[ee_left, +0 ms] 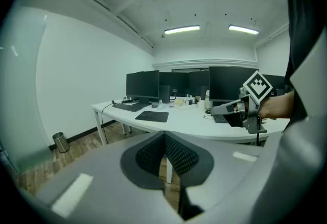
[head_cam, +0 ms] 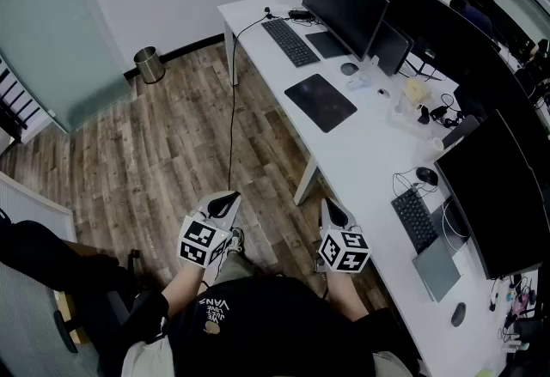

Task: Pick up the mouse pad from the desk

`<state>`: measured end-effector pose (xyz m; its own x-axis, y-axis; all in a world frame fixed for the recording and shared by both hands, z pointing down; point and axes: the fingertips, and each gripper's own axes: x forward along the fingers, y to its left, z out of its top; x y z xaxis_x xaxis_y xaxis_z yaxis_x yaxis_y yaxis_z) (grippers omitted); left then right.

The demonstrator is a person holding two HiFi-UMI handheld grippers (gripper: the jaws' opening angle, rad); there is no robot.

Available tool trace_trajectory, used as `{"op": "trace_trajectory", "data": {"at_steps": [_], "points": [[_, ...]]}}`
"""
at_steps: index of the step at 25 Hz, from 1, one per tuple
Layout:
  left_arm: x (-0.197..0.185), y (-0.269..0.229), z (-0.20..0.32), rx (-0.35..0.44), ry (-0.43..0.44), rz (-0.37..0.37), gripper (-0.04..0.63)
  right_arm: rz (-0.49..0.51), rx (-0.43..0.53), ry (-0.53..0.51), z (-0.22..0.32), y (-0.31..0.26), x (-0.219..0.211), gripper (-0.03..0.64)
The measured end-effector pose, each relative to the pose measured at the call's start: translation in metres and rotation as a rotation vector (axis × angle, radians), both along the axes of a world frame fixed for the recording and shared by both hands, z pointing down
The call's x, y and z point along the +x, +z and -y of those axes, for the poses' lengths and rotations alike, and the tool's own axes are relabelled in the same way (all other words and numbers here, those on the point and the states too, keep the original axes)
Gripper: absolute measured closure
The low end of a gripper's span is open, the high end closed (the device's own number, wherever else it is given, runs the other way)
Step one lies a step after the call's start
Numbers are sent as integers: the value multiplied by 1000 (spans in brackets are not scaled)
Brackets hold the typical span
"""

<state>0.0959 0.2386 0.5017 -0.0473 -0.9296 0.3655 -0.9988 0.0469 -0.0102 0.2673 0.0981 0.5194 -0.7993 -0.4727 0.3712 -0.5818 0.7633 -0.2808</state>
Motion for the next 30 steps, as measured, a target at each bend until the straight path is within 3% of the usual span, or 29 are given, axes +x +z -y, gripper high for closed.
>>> {"op": "trace_trajectory", "data": {"at_steps": [6,8,10,11,13,22,30], "points": [[-17,-4,7,48,-3,-25,592,68,-36,32,7,-1,-15,612],[-25,-4,12,63,-8,-38,553,78,-49,53,14,0,-22,604],[-35,-2,19,70,-19,-65,389,86,-69,60,20,1,-33,452],[-41,-2,23,71,-20,-76,383,86,-77,61,24,1,-39,407],[-55,-2,31,72,-14,-90,367,76,-84,65,30,0,-53,379],[-150,-3,58,67,43,-127,325,57,-72,150,54,-8,-129,373],[-232,-4,67,48,124,-142,322,38,-100,268,42,-6,-179,373]]}}
